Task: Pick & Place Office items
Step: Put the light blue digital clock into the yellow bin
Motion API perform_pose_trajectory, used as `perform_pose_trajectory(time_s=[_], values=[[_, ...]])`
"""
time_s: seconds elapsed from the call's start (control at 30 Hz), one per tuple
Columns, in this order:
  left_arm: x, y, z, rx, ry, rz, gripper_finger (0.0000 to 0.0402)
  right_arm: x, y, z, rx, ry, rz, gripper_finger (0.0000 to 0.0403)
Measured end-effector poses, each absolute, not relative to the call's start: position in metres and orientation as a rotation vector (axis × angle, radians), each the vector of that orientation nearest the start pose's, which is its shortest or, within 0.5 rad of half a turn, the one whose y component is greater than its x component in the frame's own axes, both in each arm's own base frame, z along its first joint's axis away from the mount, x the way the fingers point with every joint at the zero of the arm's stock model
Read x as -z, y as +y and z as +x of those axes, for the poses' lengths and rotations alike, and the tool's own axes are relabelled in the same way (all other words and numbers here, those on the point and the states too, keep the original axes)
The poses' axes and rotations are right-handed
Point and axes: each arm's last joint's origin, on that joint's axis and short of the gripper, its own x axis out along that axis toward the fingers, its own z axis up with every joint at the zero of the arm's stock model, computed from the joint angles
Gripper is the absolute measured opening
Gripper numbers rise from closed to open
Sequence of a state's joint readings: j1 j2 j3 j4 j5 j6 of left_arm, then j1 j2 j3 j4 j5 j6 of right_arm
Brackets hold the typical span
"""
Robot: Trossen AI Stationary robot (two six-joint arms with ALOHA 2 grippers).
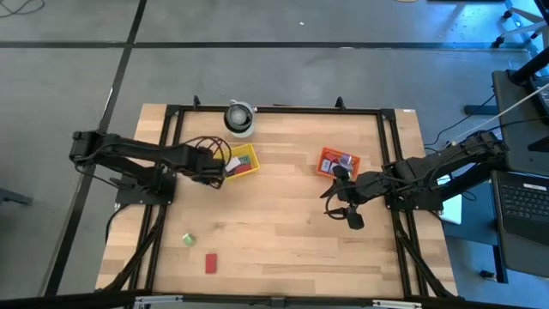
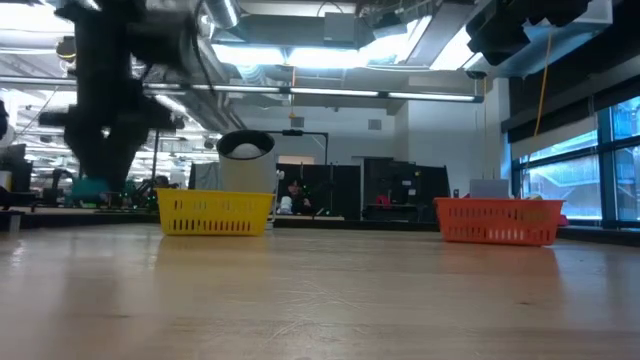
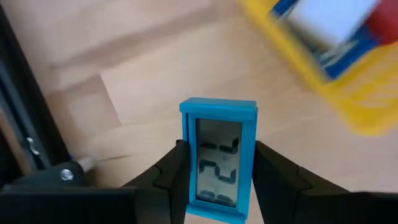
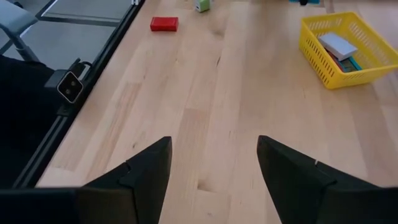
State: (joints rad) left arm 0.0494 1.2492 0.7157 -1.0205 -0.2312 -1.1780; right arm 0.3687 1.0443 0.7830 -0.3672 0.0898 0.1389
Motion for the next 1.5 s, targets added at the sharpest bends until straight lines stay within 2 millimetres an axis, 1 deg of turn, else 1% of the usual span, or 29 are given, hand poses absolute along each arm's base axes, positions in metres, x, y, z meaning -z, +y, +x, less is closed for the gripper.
perform_pose_trajectory(time_s=[0.13, 0.27, 0.33, 0.43, 0.5, 0.6, 0.77, 0.87, 1.0, 1.2, 1.3, 1.5], values=[[-0.217, 0.017, 0.169, -1.083, 1.129, -0.744, 0.0134, -0.270, 0.076, 0.204, -0.232, 0.628, -0.029, 0.0238], [-0.246, 0.019, 0.168, -1.024, 0.939, -0.730, 0.0135, -0.270, 0.076, 0.204, -0.232, 0.629, -0.029, 0.0238], [-0.254, 0.022, 0.171, -0.985, 0.867, -0.724, 0.0135, -0.270, 0.076, 0.204, -0.232, 0.628, -0.030, 0.0238], [-0.259, 0.029, 0.180, -0.935, 0.782, -0.701, 0.0135, -0.270, 0.076, 0.204, -0.232, 0.626, -0.029, 0.0238], [-0.258, 0.035, 0.190, -0.915, 0.763, -0.667, 0.0136, -0.270, 0.076, 0.205, -0.227, 0.617, -0.029, 0.0238], [-0.249, 0.046, 0.201, -0.912, 0.799, -0.601, 0.0136, -0.271, 0.076, 0.205, -0.225, 0.611, -0.027, 0.0238], [-0.224, 0.067, 0.216, -0.945, 0.939, -0.569, 0.0136, -0.271, 0.076, 0.205, -0.217, 0.606, -0.007, 0.0238], [-0.209, 0.074, 0.227, -0.915, 0.999, -0.563, 0.0136, -0.272, 0.076, 0.205, -0.203, 0.606, 0.000, 0.0238], [-0.195, 0.077, 0.241, -0.824, 1.033, -0.559, 0.0136, -0.272, 0.076, 0.205, -0.199, 0.605, -0.001, 0.0238], [-0.178, 0.077, 0.248, -0.738, 1.128, -0.568, 0.0136, -0.272, 0.076, 0.205, -0.199, 0.605, 0.001, 0.0238], [-0.175, 0.077, 0.250, -0.692, 1.156, -0.573, 0.0136, -0.272, 0.076, 0.205, -0.197, 0.606, 0.010, 0.0238], [-0.176, 0.076, 0.249, -0.687, 1.156, -0.569, 0.0145, -0.272, 0.076, 0.205, -0.189, 0.608, 0.033, 0.0238]])
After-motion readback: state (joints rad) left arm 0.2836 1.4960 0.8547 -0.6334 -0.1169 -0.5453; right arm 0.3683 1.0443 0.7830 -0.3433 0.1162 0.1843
